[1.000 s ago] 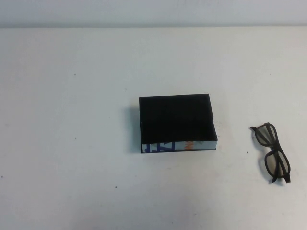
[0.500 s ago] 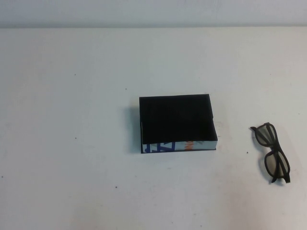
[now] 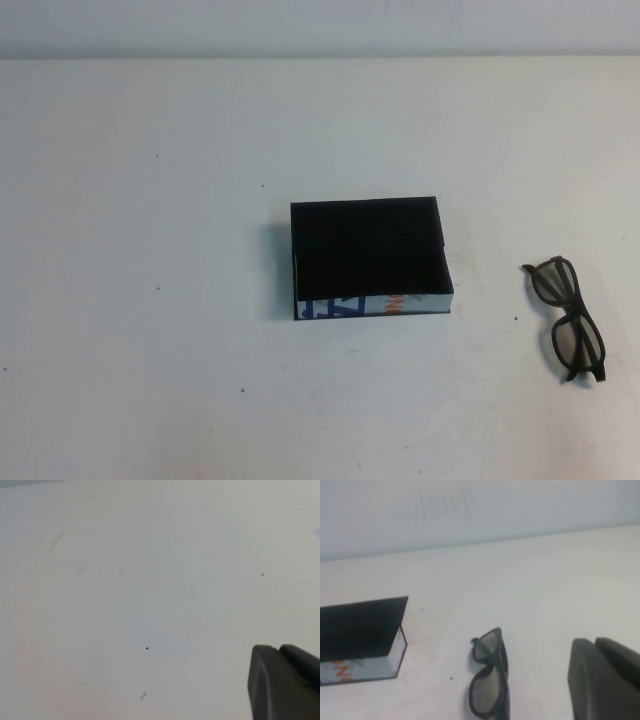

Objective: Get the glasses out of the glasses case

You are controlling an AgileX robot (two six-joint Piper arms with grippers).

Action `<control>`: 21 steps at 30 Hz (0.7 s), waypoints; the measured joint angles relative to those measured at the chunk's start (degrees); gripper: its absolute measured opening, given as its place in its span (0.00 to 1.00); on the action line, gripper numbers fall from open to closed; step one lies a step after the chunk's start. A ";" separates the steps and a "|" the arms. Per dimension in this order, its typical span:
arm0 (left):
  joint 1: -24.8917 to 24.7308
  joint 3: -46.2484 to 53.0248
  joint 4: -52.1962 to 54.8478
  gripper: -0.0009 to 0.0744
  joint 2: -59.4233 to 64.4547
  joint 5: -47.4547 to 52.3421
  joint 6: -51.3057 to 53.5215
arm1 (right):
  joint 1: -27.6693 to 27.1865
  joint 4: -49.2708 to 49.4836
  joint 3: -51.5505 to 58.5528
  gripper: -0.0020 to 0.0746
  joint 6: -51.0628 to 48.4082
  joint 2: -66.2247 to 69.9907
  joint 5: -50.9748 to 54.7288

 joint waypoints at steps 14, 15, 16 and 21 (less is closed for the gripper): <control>0.00 0.00 0.00 0.01 0.00 0.00 0.00 | 0.00 0.00 0.00 0.00 0.00 -0.35 9.48; 0.00 0.00 0.00 0.01 0.00 0.00 0.00 | 0.00 0.00 0.00 0.00 0.00 -0.35 9.48; 0.00 0.00 0.00 0.01 0.00 0.00 0.00 | 0.00 0.00 0.00 0.00 0.00 -0.35 9.62; 0.00 0.00 0.00 0.01 0.00 0.00 0.00 | 0.00 0.00 0.00 0.00 0.00 -0.35 9.62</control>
